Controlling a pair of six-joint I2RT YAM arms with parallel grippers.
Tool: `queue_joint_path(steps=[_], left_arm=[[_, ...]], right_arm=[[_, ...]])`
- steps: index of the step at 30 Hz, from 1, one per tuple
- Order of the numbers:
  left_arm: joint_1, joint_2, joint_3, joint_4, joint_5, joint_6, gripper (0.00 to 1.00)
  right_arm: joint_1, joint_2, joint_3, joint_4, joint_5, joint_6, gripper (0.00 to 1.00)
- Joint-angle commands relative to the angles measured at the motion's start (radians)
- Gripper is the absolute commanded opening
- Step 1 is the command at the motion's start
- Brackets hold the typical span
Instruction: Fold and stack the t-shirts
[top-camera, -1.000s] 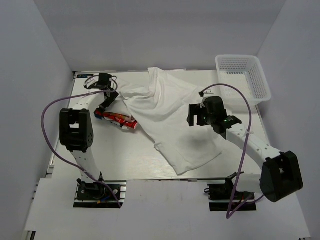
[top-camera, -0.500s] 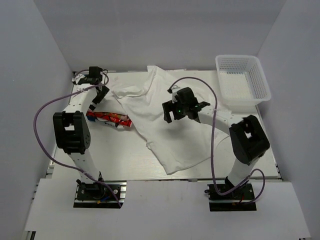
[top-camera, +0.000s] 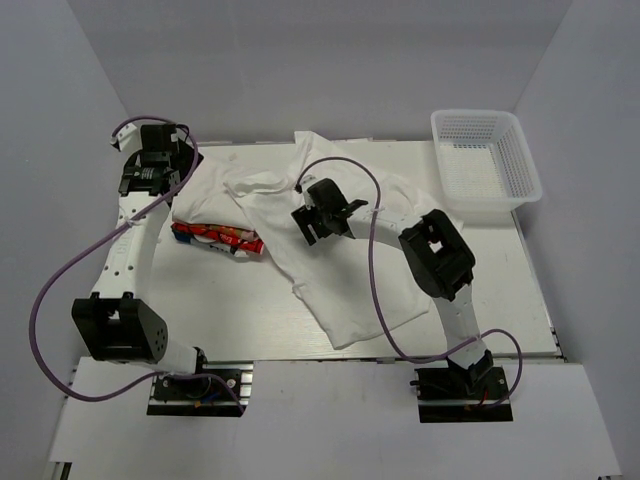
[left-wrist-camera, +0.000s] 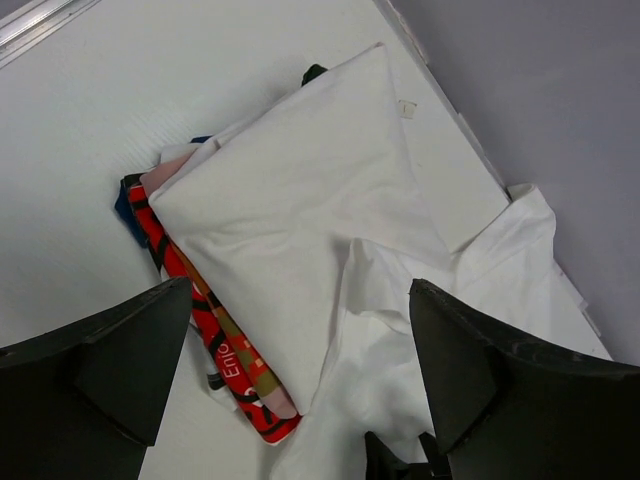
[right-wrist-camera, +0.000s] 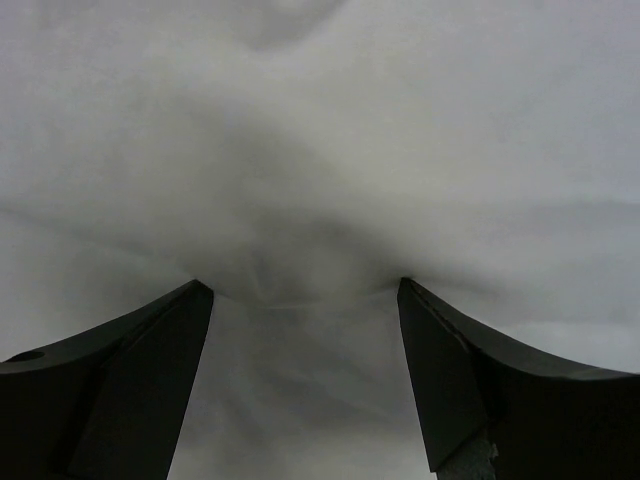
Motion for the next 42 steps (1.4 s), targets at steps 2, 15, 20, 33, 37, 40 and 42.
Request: queue_joint_path(steps=[2, 15, 20, 33, 37, 40, 42], left_arm=[[-0.001, -0.053, -0.04, 0.014, 0.034, 0.04, 1.0], [-0.001, -0.078, -0.074, 0.023, 0.046, 0.075, 1.0], [-0.001, -0.01, -0.017, -0.043, 0.088, 0.172, 1.0], [-0.085, -0.1, -0.298, -0.014, 0.425, 0.293, 1.0], [-0.096, -0.104, -0.44, 0.06, 0.447, 0.264, 1.0], [-0.106, -0.042, -0.473, 0.153, 0.516, 0.249, 1.0], [-0.116, -0.021, -0.531, 0.256, 0.588, 0.258, 1.0]], right_arm=[[0.002, 0.025, 0.025, -0.002, 0.105, -0.025, 0.77], [-0.015, -0.247, -0.434, -0.006, 0.275, 0.179, 0.0], [-0.055, -0.501, -0.707, -0.091, 0.368, 0.386, 0.0], [-0.108, -0.834, -0.644, -0.134, 0.243, 0.399, 0.9], [-0.108, -0.877, -0.659, -0.113, 0.232, 0.354, 0.9], [-0.11, -0.892, -0.678, -0.079, 0.195, 0.345, 0.9], [-0.11, -0.888, -0.696, -0.07, 0.172, 0.354, 0.9]])
